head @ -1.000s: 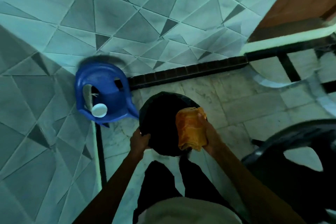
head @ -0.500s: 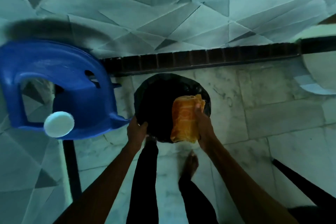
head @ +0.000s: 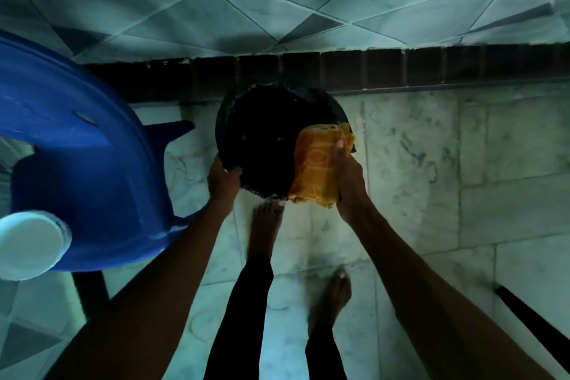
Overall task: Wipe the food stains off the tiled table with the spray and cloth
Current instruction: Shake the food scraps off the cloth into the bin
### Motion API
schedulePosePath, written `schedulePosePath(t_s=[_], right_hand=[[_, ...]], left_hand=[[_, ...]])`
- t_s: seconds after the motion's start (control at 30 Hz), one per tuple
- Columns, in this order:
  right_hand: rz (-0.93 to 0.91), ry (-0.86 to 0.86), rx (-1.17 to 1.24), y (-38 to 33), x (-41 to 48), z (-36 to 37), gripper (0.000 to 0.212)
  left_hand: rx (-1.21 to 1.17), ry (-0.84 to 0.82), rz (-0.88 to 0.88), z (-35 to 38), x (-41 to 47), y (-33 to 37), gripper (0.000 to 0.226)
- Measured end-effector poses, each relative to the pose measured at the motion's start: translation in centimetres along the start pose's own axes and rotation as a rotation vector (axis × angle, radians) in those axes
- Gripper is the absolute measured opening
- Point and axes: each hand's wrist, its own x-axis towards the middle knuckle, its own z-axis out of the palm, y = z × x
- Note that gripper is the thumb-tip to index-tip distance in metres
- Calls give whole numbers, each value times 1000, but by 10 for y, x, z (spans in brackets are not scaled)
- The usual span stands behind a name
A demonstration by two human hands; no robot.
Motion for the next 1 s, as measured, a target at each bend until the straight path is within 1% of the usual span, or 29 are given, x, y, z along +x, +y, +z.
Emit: schedulePosePath(t_s=[0.07,0.2,0.27,0.37,0.43,0.5,0.57,0.63,0.67,0.7,0.73,0.77,0.83,0.9,1.0], right_hand=[[6,-2,0,-1,3,1,53],[23,7,13,-2,2,1,56],[29,3,15,-2,-2,0,58],[34,9,32,-6,-12,-2,56],[34,11,40,-13,-22,-3,53],[25,16,51,-21,-37,-4,55],[16,32,77,-34,-58,-5,55],[8,29,112,-50,-84,-7,52],[9,27,128,-60,-101,-7,52],[12,24,164,-69,-117,-8,52],[14,35,201,-84,-143,-10,52],[28,35,241,-93,-162,-11,53],[56,45,327,-113,-212,-15,54],[84,69,389,-132,-270,-22,55],[84,136,400,-156,-362,-34,59]], left_hand=[[-13,-7,1,2,5,-1,56],[-49,-42,-62,3,12,-2,59],[-75,-54,-108,3,14,1,65],[-152,-81,-232,1,11,6,77],[-161,-48,-283,-1,4,11,92],[-77,61,-307,-5,-11,21,100],[12,155,-326,-10,-34,35,94],[88,156,-302,-16,-64,53,76],[120,105,-263,-19,-84,65,62],[123,14,-229,-22,-105,78,48],[88,-111,-208,-28,-135,99,37],[15,-224,-220,-31,-162,115,32],[-90,-442,-230,-43,-227,156,34],[-51,-589,-191,-57,-294,189,36],[58,-681,-140,-79,-388,231,29]])
